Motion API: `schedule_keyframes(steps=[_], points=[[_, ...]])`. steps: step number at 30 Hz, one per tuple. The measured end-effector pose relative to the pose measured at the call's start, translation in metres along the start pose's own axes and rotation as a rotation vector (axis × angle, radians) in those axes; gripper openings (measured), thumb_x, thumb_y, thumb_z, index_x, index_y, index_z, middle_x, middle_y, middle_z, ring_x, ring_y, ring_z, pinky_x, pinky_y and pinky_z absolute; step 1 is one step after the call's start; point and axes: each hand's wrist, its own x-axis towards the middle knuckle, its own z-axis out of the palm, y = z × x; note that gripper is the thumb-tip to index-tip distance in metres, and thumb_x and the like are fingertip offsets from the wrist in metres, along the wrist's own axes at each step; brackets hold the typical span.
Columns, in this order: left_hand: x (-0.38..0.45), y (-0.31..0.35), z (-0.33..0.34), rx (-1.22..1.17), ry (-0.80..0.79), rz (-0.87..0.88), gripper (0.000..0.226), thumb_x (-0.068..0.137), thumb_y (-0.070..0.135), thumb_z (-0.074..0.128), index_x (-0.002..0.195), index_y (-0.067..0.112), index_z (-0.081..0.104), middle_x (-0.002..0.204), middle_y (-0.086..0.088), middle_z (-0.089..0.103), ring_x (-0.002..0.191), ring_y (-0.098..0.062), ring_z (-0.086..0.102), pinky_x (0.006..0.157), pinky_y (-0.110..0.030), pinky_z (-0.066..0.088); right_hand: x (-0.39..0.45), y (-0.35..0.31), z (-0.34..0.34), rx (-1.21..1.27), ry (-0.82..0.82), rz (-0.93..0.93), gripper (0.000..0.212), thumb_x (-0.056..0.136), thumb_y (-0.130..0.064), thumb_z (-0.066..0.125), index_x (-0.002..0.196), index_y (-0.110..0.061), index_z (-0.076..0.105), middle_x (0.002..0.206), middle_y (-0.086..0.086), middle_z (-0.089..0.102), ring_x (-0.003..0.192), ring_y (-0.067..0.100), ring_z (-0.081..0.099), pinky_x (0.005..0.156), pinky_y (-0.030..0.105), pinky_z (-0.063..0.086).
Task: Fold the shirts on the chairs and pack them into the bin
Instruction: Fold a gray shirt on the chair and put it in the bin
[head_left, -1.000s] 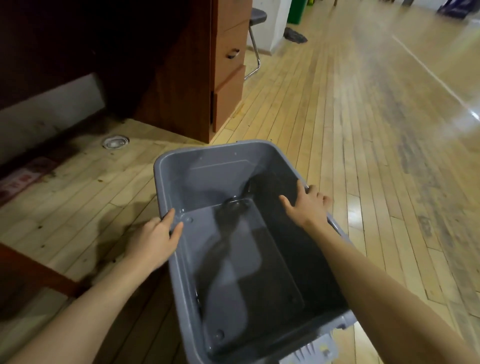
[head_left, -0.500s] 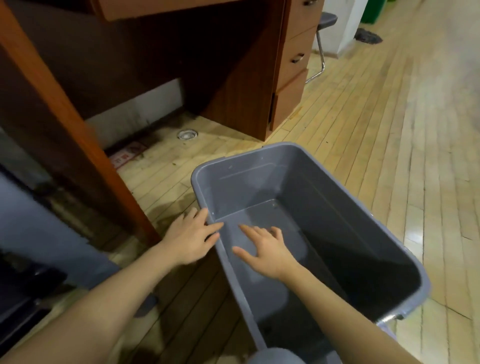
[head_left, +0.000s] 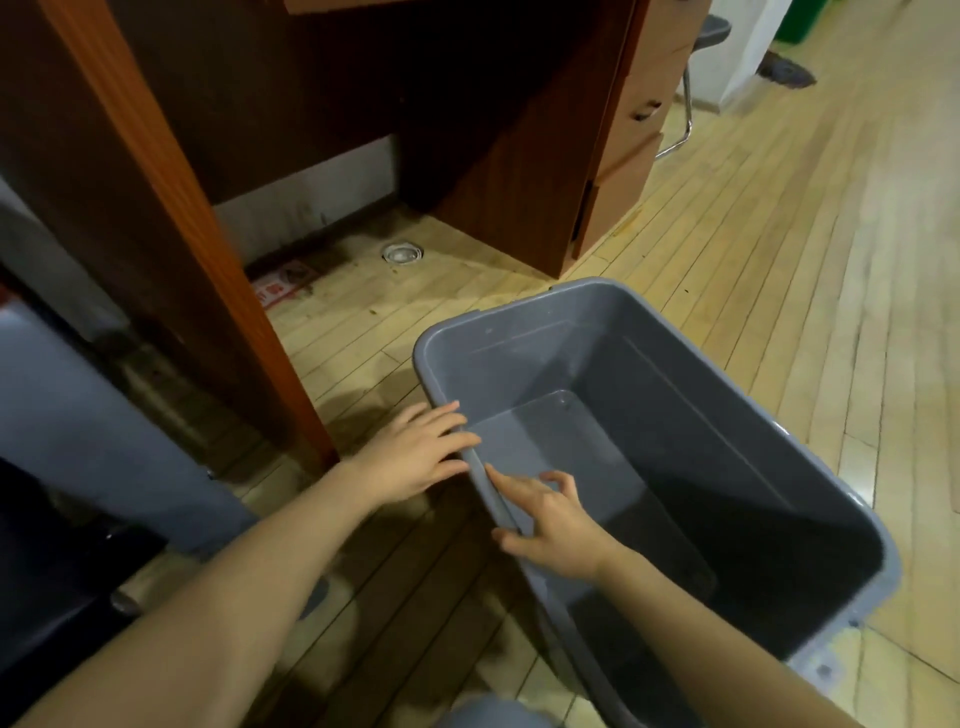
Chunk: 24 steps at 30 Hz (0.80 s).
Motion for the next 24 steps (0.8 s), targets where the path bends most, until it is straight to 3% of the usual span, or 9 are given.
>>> schedule_keyframes(steps=[6, 10, 12, 14, 16, 19, 21, 24], points=[[-0.013, 0.029, 0.013, -0.071, 0.152, -0.072, 0.044, 0.096, 0.041, 0.046, 0.137, 0.025, 0.048, 0.138, -0.002, 0.046, 0.135, -0.02, 0.033, 0.107, -0.039, 0.024, -0.028, 0.001, -0.01, -0.069, -0.005, -0.014, 0.061, 0.1, -0.031, 0.043, 0.152, -0.031, 0.013, 0.132, -0.007, 0.051, 0.114, 0.009, 0.042, 0.1, 0.02, 0.011], [-0.048, 0.042, 0.026, -0.049, 0.276, -0.079, 0.034, 0.084, 0.039, 0.066, 0.114, 0.023, 0.068, 0.103, -0.003, 0.064, 0.099, -0.025, 0.061, 0.078, -0.041, 0.047, -0.048, -0.009, 0.017, 0.056, 0.037, -0.031, 0.054, 0.101, -0.027, 0.043, 0.15, -0.032, 0.021, 0.104, -0.007, 0.055, 0.092, 0.012, 0.051, 0.092, 0.021, 0.028], [-0.067, 0.049, 0.028, -0.049, 0.299, -0.105, 0.033, 0.084, 0.046, 0.06, 0.106, 0.026, 0.071, 0.092, 0.001, 0.064, 0.087, -0.022, 0.062, 0.07, -0.037, 0.048, -0.056, -0.015, 0.026, 0.079, 0.033, -0.044, 0.052, 0.1, -0.026, 0.044, 0.149, -0.031, 0.026, 0.1, -0.005, 0.058, 0.084, 0.01, 0.051, 0.088, 0.023, 0.037], [-0.082, 0.057, 0.026, -0.044, 0.283, -0.134, 0.044, 0.083, 0.053, 0.042, 0.1, 0.028, 0.074, 0.085, 0.003, 0.062, 0.079, -0.02, 0.061, 0.065, -0.035, 0.047, -0.061, -0.019, 0.029, 0.088, 0.015, -0.056, 0.049, 0.1, -0.026, 0.045, 0.148, -0.03, 0.031, 0.111, -0.001, 0.063, 0.091, 0.011, 0.057, 0.091, 0.026, 0.043], [-0.096, 0.065, 0.029, -0.088, 0.268, -0.168, 0.051, 0.082, 0.055, 0.035, 0.102, 0.028, 0.073, 0.084, 0.003, 0.061, 0.079, -0.022, 0.058, 0.066, -0.036, 0.045, -0.067, -0.026, 0.03, 0.078, 0.025, -0.071, 0.047, 0.1, -0.023, 0.046, 0.146, -0.026, 0.036, 0.127, -0.002, 0.06, 0.105, 0.011, 0.057, 0.096, 0.021, 0.041], [-0.11, 0.076, 0.032, -0.132, 0.225, -0.204, 0.059, 0.083, 0.059, 0.028, 0.111, 0.029, 0.07, 0.093, 0.002, 0.06, 0.089, -0.024, 0.056, 0.074, -0.036, 0.038, -0.075, -0.035, 0.033, 0.041, 0.028, -0.09, 0.045, 0.1, -0.02, 0.046, 0.144, -0.023, 0.04, 0.133, -0.003, 0.057, 0.113, 0.013, 0.054, 0.094, 0.012, 0.032], [-0.117, 0.082, 0.031, -0.146, 0.206, -0.21, 0.064, 0.084, 0.062, 0.022, 0.123, 0.03, 0.062, 0.106, 0.001, 0.057, 0.103, -0.023, 0.049, 0.083, -0.034, 0.031, -0.078, -0.038, 0.037, 0.043, 0.033, -0.079, 0.044, 0.1, -0.021, 0.046, 0.144, -0.025, 0.04, 0.132, -0.004, 0.058, 0.112, 0.012, 0.055, 0.096, 0.015, 0.035], [-0.125, 0.086, 0.028, -0.164, 0.142, -0.257, 0.048, 0.095, 0.054, 0.036, 0.136, 0.033, 0.048, 0.122, 0.004, 0.047, 0.116, -0.018, 0.037, 0.092, -0.032, 0.024, -0.083, -0.043, 0.043, 0.081, 0.035, -0.044, 0.045, 0.1, -0.021, 0.046, 0.143, -0.031, 0.041, 0.131, -0.007, 0.057, 0.109, 0.001, 0.051, 0.102, 0.024, 0.039]])
